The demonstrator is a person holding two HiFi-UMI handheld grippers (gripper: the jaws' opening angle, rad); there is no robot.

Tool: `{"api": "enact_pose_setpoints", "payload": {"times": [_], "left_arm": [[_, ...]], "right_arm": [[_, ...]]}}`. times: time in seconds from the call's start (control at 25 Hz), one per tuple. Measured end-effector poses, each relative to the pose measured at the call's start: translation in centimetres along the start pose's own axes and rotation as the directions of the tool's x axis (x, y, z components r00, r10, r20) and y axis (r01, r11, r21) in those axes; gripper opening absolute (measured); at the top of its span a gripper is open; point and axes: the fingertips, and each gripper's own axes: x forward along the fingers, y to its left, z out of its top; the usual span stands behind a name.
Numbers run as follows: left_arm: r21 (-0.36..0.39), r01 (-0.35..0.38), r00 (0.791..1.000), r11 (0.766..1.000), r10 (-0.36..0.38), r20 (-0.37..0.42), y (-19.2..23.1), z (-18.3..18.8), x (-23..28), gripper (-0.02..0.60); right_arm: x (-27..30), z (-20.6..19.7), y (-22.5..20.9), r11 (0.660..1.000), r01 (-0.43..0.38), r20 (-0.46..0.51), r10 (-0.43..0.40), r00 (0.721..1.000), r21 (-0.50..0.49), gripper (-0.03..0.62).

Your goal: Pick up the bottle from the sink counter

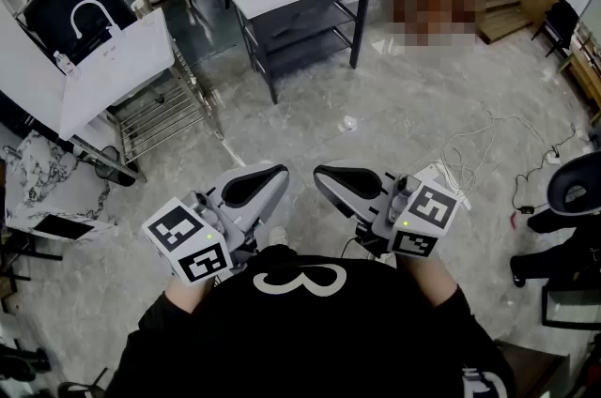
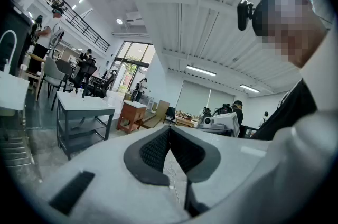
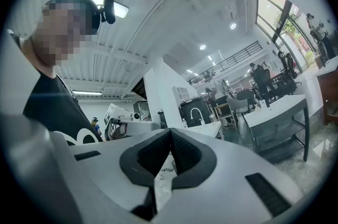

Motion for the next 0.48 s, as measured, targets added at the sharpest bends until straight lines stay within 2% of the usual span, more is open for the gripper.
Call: {"api": "enact_pose_setpoints", "payload": {"times": [0.2, 0.36, 0.48], "left_arm": [[0.01, -0.008, 1.0, 1.0, 0.008, 0.001, 0.0, 0.0, 0.4, 0.015], [0.019, -0.062, 0.998, 0.998, 0.062, -0.006, 1.2, -0.6, 0.3, 0.015], [0.036, -0.072, 0.997, 0.997, 0.072, -0.002, 1.3, -0.3, 0.3, 0.015]], "right_arm": [[-0.4, 0.3, -0.5, 1.0, 0.009, 0.001, -0.009, 1.0, -0.01, 0.014], [-0.6, -0.3, -1.4, 0.999, 0.041, -0.015, -0.041, 0.999, 0.003, 0.014], [-1.0, -0.2, -2.1, 0.998, 0.061, -0.014, -0.061, 0.998, 0.018, 0.014]]}}
